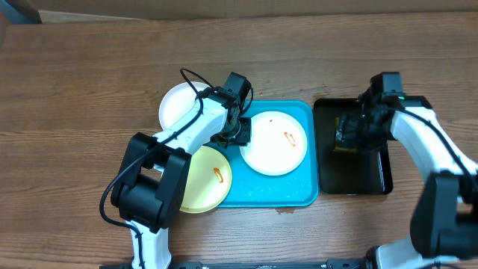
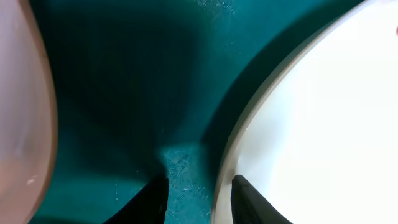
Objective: Clean dirty plates on tray and stack at the side
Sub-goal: 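Reach the right gripper into the black tray and grasp the sponge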
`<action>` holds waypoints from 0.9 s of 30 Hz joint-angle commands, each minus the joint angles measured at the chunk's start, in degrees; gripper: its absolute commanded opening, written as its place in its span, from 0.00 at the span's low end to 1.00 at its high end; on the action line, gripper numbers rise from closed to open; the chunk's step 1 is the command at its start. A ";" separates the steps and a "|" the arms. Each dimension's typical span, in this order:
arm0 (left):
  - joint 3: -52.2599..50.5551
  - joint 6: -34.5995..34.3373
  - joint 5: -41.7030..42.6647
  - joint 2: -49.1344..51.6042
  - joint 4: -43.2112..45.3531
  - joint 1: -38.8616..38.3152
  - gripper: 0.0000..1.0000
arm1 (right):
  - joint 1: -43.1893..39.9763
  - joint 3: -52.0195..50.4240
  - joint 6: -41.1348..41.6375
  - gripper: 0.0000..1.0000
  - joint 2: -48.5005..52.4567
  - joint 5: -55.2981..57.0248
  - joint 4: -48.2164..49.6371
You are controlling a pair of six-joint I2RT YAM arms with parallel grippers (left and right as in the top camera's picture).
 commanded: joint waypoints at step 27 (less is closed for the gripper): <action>-0.42 0.87 -0.39 0.72 0.09 0.20 0.38 | 0.39 -1.03 -0.39 0.37 5.44 1.42 9.94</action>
